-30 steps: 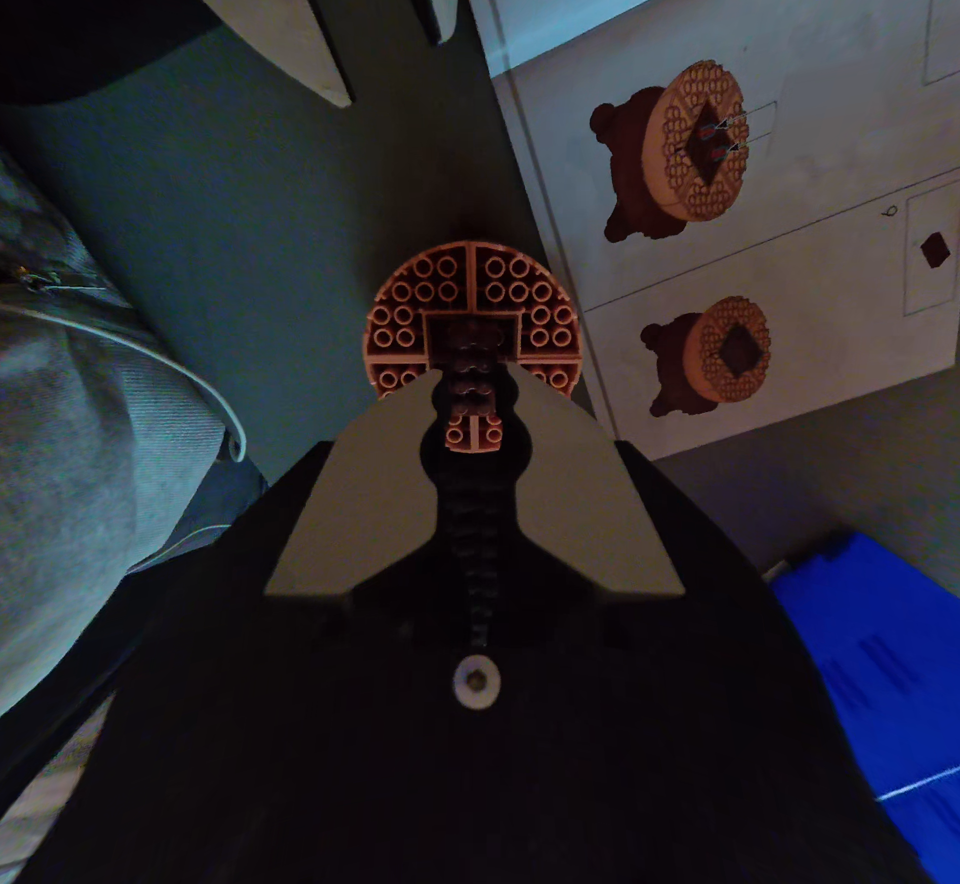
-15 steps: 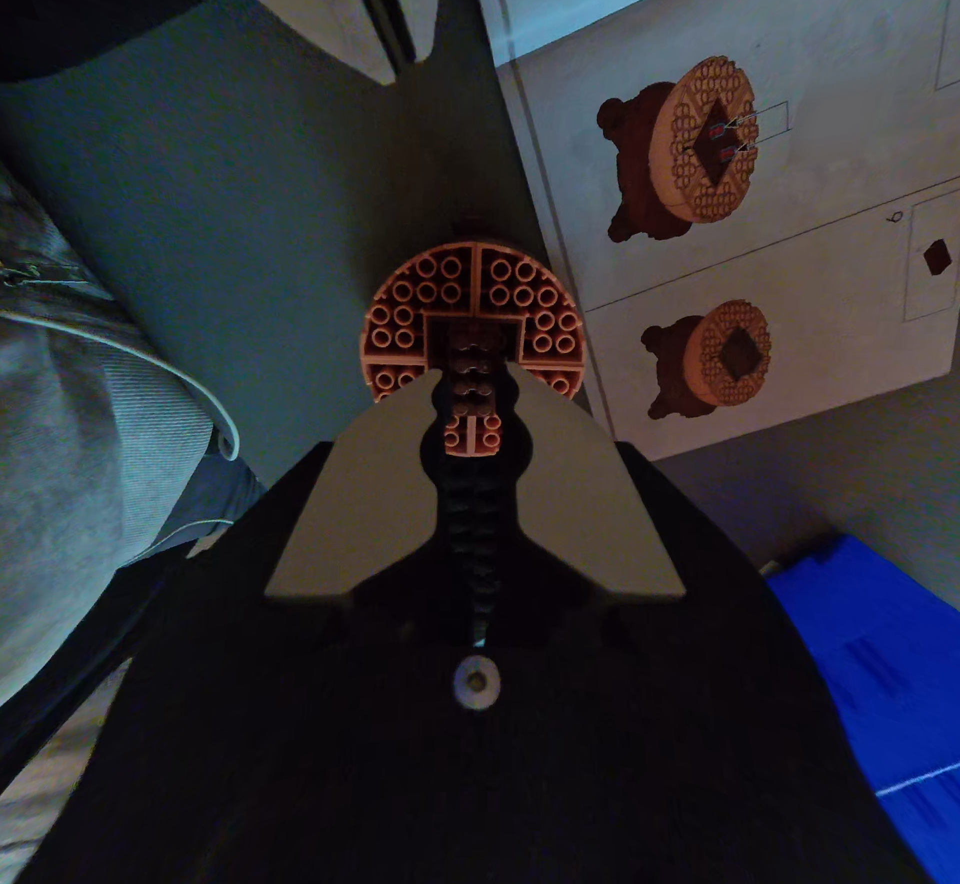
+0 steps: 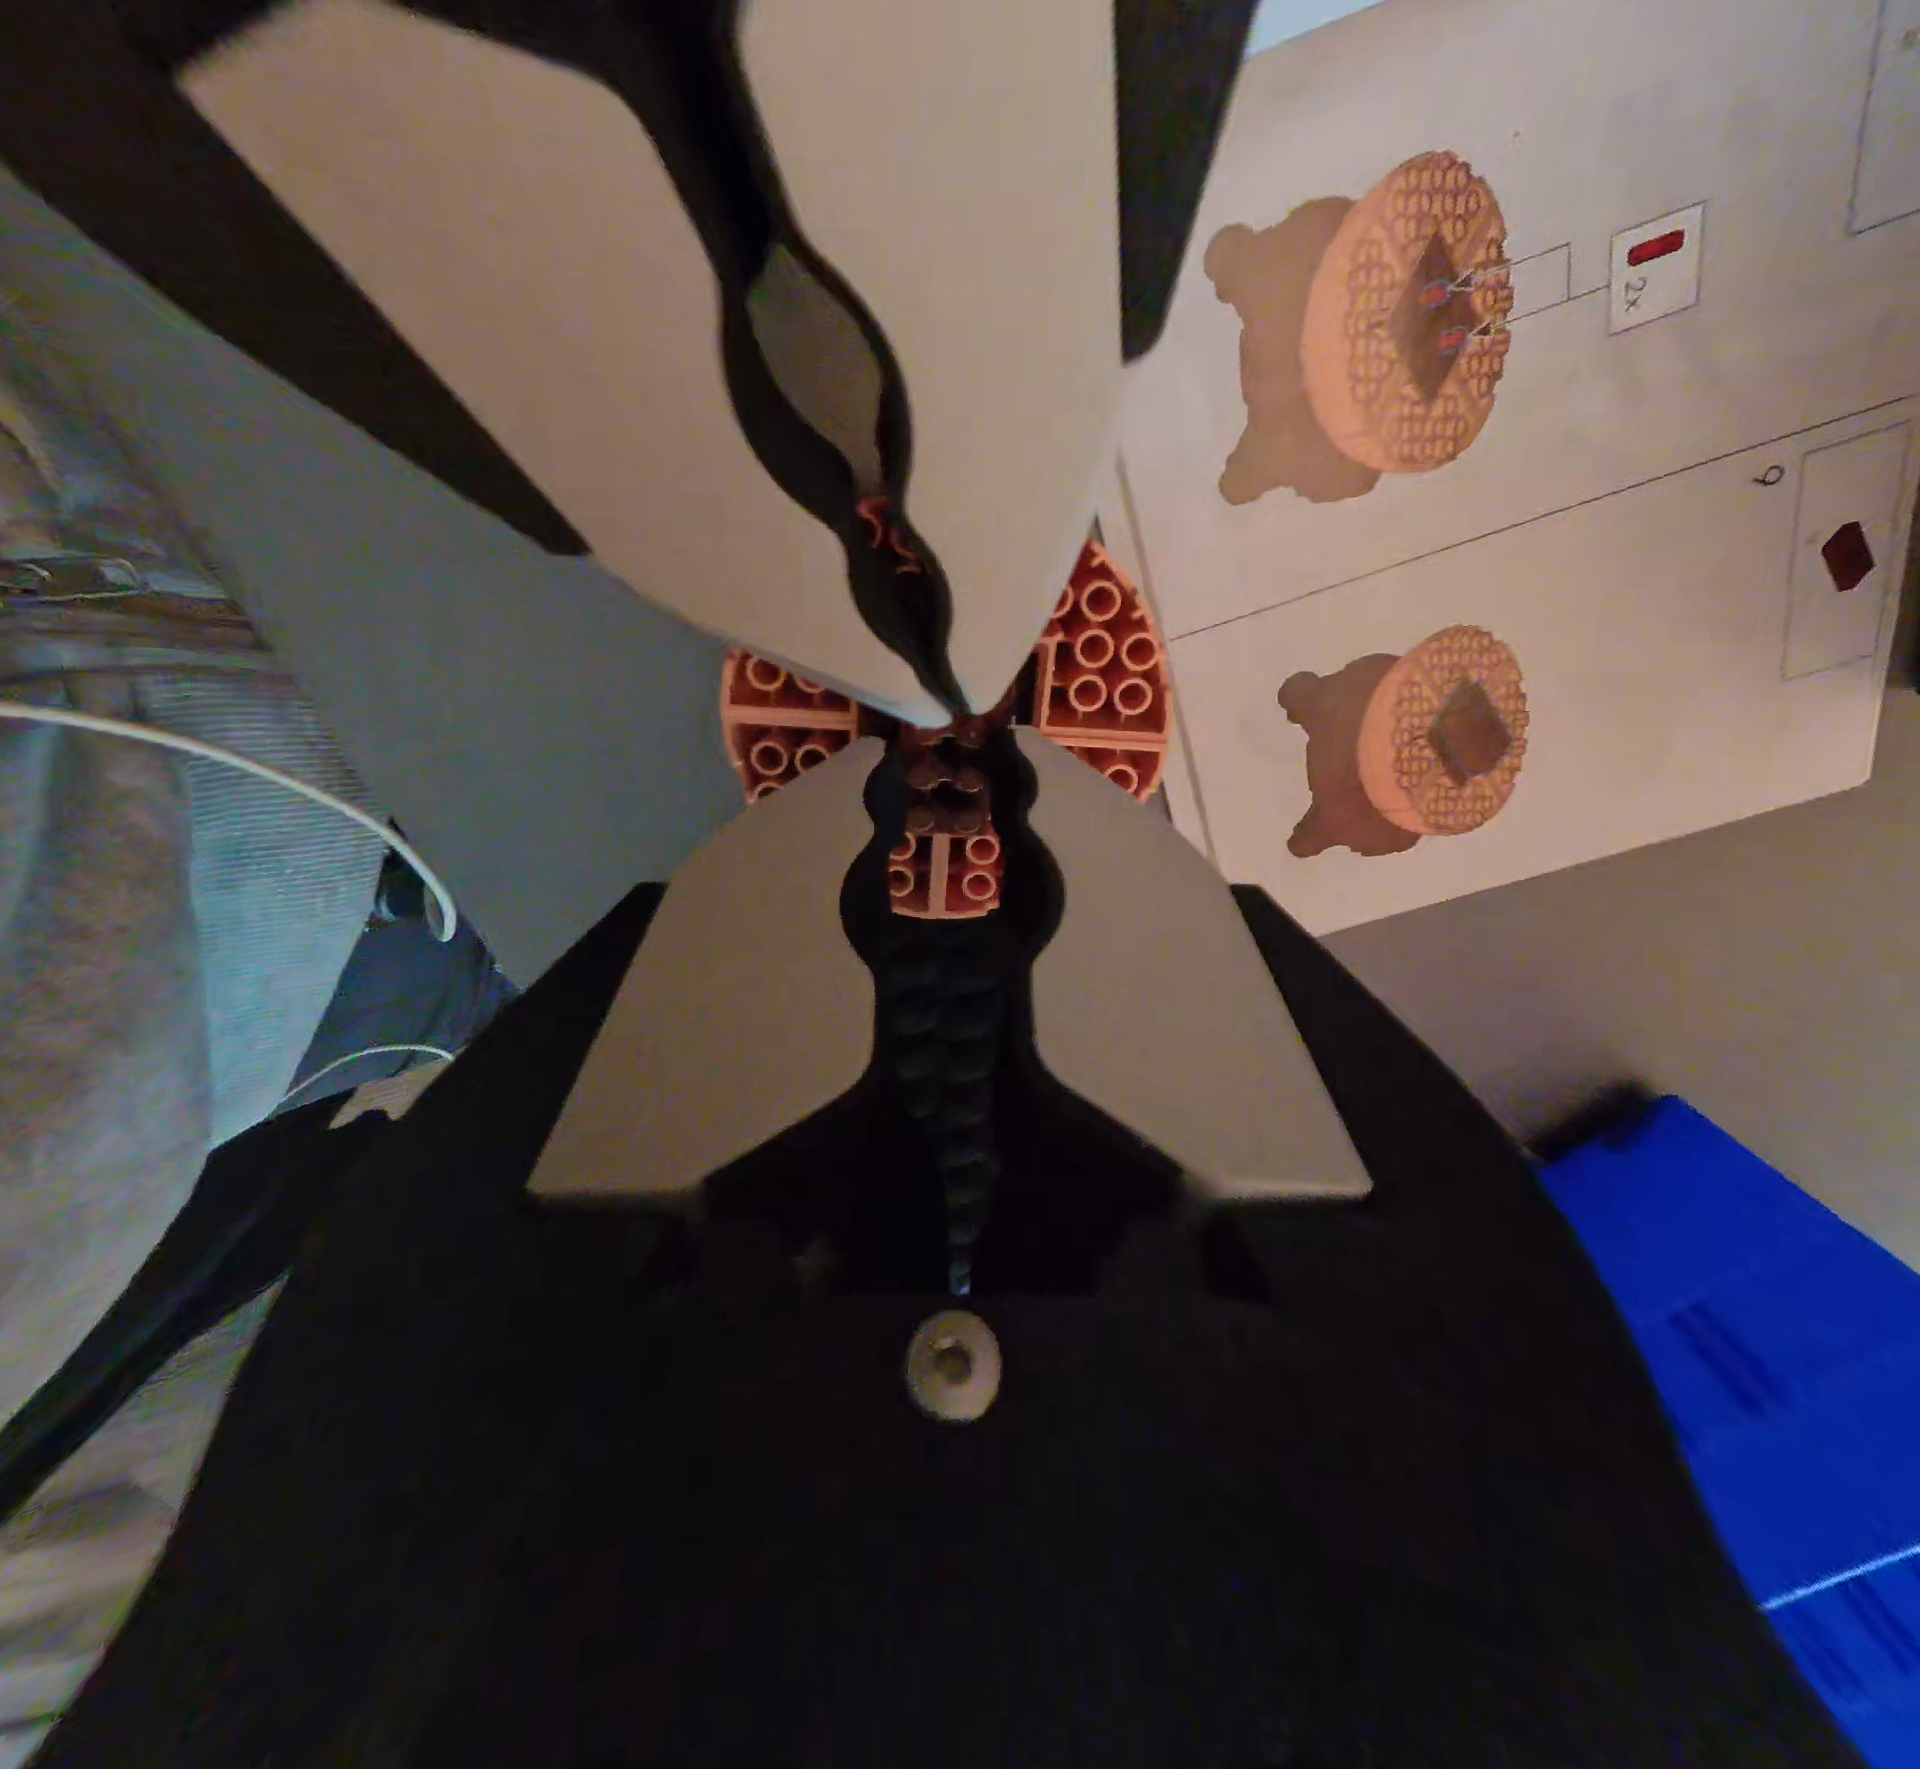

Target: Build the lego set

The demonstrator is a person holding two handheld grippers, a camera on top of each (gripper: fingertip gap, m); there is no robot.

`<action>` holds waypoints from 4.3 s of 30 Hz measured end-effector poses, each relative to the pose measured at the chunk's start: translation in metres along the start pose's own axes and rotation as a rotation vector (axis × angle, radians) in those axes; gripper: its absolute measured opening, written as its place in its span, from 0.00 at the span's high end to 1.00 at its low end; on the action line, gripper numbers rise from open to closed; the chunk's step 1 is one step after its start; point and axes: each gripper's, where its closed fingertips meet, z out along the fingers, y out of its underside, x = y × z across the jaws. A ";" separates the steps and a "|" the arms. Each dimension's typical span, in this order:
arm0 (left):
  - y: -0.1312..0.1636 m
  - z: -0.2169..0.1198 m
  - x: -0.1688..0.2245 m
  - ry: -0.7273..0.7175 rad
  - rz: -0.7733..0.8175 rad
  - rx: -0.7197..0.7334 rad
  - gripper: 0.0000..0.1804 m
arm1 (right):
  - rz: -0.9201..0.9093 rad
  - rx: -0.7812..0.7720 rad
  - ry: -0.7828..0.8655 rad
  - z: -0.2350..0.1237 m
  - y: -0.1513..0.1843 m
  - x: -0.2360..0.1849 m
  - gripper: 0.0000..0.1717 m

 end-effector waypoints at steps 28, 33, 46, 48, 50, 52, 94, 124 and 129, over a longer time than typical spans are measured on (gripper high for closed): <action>0.005 0.005 0.001 0.027 0.070 -0.131 1.00 | 0.055 0.223 -0.018 -0.012 0.000 0.002 1.00; 0.006 0.005 0.002 0.040 0.056 -0.140 1.00 | 0.062 0.193 -0.051 -0.010 -0.001 -0.005 1.00; 0.007 0.005 0.003 0.075 0.034 -0.138 1.00 | 0.114 0.144 -0.078 -0.009 0.000 -0.005 1.00; 0.007 0.005 0.003 0.073 0.028 -0.128 1.00 | 0.112 0.141 -0.075 -0.009 -0.001 -0.005 1.00; 0.007 0.005 0.002 0.068 0.024 -0.120 1.00 | 0.100 0.148 -0.065 -0.009 -0.001 -0.005 1.00; 0.006 0.005 0.002 0.064 0.025 -0.114 1.00 | 0.107 0.206 -0.086 -0.009 -0.002 -0.005 1.00; 0.004 -0.004 0.000 0.208 0.248 -0.134 0.93 | -0.072 0.460 0.013 -0.009 -0.001 0.000 0.92; 0.016 0.005 0.002 0.204 0.282 -0.330 0.91 | -0.021 0.358 -0.017 -0.003 0.000 0.000 0.92; 0.016 0.005 0.002 0.206 0.287 -0.350 0.91 | -0.043 0.335 0.017 -0.002 0.001 0.001 0.92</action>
